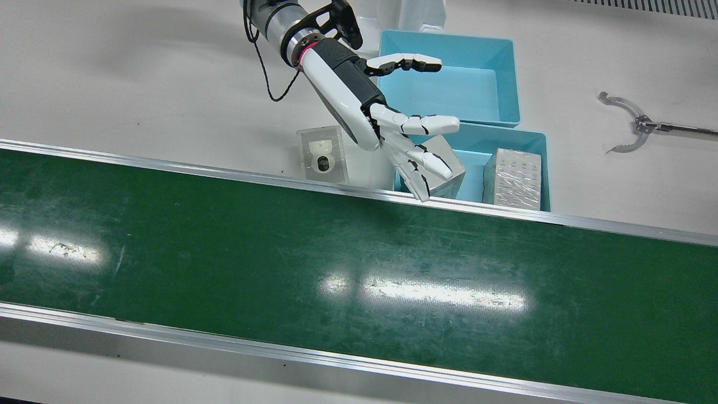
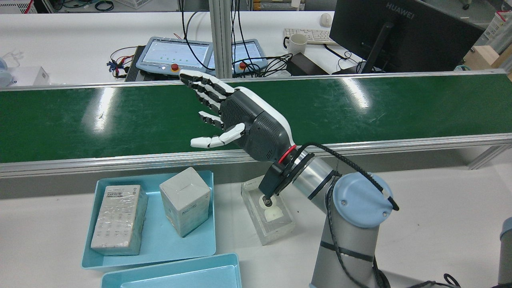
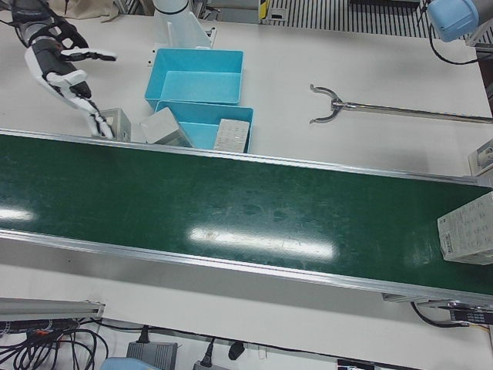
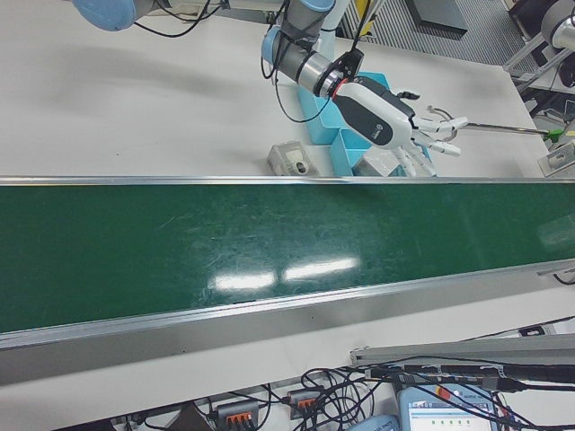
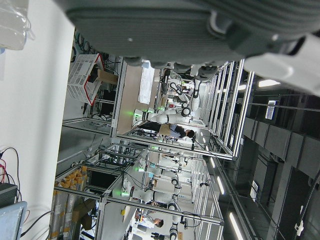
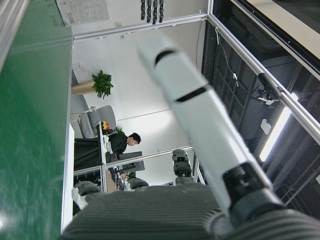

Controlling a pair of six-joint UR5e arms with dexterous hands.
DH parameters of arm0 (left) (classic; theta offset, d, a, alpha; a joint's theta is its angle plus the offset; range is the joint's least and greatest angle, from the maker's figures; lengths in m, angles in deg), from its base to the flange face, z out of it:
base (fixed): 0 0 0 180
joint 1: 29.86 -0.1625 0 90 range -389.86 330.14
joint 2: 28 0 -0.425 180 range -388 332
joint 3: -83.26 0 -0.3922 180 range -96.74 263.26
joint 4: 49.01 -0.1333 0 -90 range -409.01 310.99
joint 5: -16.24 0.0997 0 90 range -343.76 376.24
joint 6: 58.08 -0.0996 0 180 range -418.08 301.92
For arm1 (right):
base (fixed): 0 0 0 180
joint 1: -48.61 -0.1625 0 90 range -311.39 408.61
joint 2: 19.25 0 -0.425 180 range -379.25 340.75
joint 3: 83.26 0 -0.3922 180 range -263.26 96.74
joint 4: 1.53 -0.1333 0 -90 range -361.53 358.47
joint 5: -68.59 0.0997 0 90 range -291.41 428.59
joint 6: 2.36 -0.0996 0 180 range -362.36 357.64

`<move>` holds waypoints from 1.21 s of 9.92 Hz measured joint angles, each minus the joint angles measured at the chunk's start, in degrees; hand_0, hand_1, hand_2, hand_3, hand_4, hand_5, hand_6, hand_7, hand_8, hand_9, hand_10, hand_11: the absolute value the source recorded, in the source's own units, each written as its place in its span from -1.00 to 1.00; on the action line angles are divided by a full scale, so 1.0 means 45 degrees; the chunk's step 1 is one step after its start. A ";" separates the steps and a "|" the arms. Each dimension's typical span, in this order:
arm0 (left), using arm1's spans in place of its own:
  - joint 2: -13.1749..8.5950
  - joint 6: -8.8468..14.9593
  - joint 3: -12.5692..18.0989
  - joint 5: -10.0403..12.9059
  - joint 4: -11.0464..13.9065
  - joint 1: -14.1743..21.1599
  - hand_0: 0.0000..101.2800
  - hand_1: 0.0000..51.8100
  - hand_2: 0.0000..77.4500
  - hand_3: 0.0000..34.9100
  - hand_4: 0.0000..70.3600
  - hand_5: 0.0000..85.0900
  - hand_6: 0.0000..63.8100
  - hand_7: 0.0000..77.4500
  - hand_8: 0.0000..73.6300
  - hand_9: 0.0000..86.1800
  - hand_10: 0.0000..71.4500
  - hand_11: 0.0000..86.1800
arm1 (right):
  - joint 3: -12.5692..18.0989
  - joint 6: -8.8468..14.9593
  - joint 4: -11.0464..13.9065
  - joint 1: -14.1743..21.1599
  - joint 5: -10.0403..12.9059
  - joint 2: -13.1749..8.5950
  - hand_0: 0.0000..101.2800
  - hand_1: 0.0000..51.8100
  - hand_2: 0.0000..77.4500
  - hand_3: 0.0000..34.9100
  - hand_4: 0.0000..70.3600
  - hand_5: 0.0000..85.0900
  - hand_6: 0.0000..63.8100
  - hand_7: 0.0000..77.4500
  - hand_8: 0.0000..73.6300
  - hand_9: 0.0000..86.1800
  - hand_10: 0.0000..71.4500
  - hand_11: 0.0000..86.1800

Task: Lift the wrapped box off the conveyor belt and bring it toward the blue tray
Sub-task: 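Raise the right hand off the belt and move it toward the belt's far end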

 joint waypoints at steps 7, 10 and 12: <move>0.0001 0.0000 0.0000 0.0000 0.0000 0.0000 -1.00 -1.00 -0.97 -1.00 -0.98 -0.99 -0.98 -0.99 -1.00 -0.99 -0.98 -1.00 | -0.0011 0.0270 0.2815 -0.4898 -0.2460 0.1363 0.38 0.41 -0.41 0.74 -0.72 -0.46 -1.00 -0.97 -1.00 -0.97 -1.00 -0.96; 0.0001 0.0000 0.0000 0.0000 0.0000 0.0000 -1.00 -1.00 -0.99 -1.00 -0.98 -0.99 -0.98 -0.99 -1.00 -0.99 -0.98 -1.00 | 0.0248 0.2587 0.3852 -0.6042 -0.4162 0.0707 0.49 0.41 -0.17 0.74 -1.00 -0.91 -1.00 -0.99 -1.00 -0.97 -1.00 -0.97; 0.0001 0.0000 -0.0001 0.0000 0.0000 0.0000 -1.00 -1.00 -0.99 -1.00 -0.98 -0.99 -0.98 -0.99 -0.99 -1.00 -0.98 -1.00 | 0.0268 0.3759 0.4458 -0.6246 -0.5070 0.0460 0.59 0.41 0.46 0.74 -0.66 -0.96 -1.00 -0.89 -1.00 -0.97 -1.00 -0.97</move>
